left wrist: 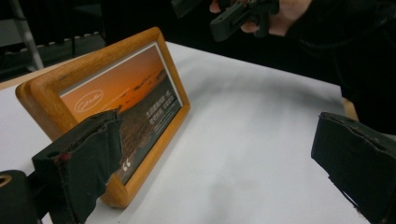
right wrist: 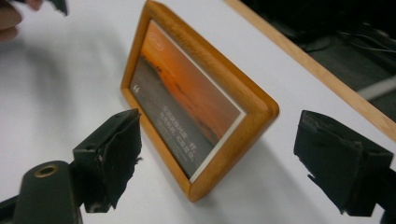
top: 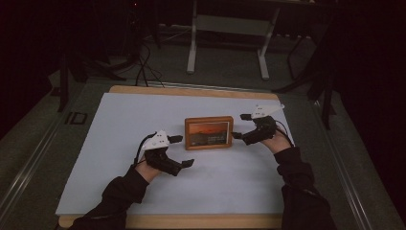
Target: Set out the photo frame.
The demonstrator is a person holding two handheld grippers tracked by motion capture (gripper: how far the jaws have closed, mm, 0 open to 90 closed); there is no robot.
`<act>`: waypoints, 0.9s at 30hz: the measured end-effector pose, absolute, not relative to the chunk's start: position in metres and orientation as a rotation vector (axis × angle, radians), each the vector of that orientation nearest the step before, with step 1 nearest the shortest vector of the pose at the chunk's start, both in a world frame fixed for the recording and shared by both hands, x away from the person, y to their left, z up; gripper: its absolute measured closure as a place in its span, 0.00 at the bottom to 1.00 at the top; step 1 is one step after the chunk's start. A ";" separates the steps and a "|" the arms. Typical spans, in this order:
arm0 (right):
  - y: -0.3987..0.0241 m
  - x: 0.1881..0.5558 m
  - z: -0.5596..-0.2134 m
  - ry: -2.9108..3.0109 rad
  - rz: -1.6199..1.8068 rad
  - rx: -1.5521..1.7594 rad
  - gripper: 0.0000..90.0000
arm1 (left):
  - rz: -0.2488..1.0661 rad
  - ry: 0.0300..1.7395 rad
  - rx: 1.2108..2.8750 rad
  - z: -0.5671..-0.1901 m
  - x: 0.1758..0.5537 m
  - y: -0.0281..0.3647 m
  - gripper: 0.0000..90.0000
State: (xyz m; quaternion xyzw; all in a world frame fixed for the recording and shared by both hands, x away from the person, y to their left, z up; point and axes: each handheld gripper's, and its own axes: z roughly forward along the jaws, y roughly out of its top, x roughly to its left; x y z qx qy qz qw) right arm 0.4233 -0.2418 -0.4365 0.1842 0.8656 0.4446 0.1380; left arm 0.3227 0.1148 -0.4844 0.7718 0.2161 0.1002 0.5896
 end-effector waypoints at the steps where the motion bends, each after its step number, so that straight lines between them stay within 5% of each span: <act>1: -0.243 0.420 -0.437 2.495 1.310 0.545 0.16 | 0.233 0.503 1.797 -0.484 0.323 0.115 0.03; 27: -0.273 0.332 -0.485 2.332 1.432 0.763 0.16 | 0.235 0.509 1.865 -0.490 0.310 0.133 0.03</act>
